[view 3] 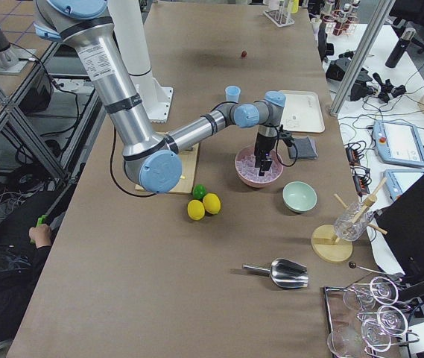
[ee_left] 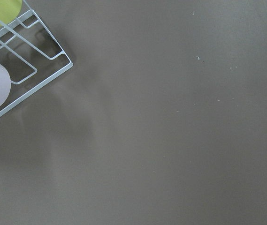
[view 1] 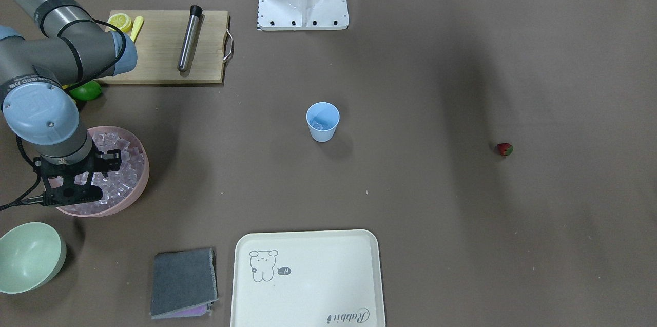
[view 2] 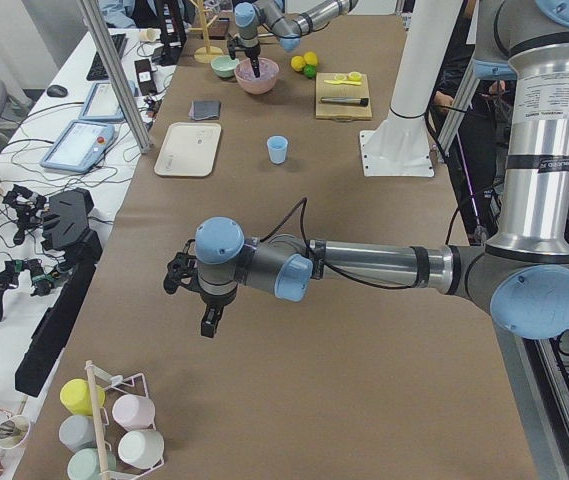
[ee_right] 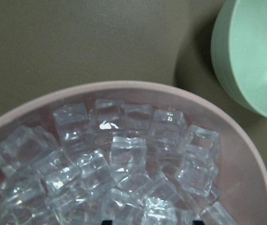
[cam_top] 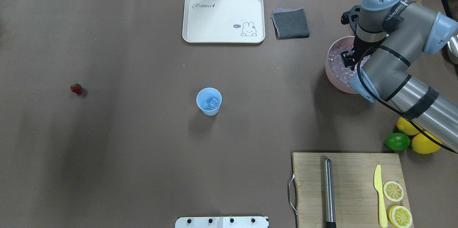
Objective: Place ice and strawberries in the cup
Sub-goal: 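Close the right gripper on an ice cube in the pink bowl and lift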
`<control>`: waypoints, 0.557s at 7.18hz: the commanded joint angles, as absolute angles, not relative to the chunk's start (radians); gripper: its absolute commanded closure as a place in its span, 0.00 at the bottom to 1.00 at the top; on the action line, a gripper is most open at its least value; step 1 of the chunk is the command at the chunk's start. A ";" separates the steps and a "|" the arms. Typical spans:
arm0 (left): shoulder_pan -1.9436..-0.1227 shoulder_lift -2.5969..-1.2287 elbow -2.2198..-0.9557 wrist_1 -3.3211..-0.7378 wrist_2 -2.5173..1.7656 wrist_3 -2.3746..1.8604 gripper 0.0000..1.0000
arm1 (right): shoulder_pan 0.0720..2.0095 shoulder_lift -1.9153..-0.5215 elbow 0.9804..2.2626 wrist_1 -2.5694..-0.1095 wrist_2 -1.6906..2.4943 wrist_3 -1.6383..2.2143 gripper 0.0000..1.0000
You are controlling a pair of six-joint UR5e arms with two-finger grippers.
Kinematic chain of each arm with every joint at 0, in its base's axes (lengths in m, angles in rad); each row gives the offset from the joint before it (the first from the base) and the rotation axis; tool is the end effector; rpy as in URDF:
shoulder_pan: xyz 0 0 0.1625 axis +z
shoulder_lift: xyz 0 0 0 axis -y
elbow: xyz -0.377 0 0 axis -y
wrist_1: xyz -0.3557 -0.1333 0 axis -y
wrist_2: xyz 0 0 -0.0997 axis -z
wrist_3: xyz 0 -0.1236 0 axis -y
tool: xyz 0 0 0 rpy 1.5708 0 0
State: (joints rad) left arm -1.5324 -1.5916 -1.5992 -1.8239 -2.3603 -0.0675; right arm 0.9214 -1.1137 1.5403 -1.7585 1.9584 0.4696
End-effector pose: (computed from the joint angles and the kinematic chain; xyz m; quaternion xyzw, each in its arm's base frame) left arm -0.0269 -0.4856 0.5753 0.1187 0.3870 0.0446 0.9133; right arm -0.3024 -0.5415 0.4412 -0.0024 -0.2241 -0.1103 0.9683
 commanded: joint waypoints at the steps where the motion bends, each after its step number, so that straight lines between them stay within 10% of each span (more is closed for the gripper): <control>1: -1.532 -1.591 -1.601 -1.825 -2.359 -0.067 0.02 | 0.922 -1.123 1.543 -1.758 1.957 0.469 0.36; 2: -1.532 -1.591 -1.601 -1.824 -2.361 -0.066 0.02 | 0.922 -1.123 1.543 -1.759 1.957 0.469 0.39; 4: -1.532 -1.591 -1.601 -1.824 -2.361 -0.066 0.02 | 0.922 -1.123 1.543 -1.758 1.959 0.465 0.83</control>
State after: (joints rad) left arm -1.5324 -1.5908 -1.6014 -1.8240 -2.3606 -0.0662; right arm 0.9219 -1.1225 1.5425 -1.7584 1.9577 0.4684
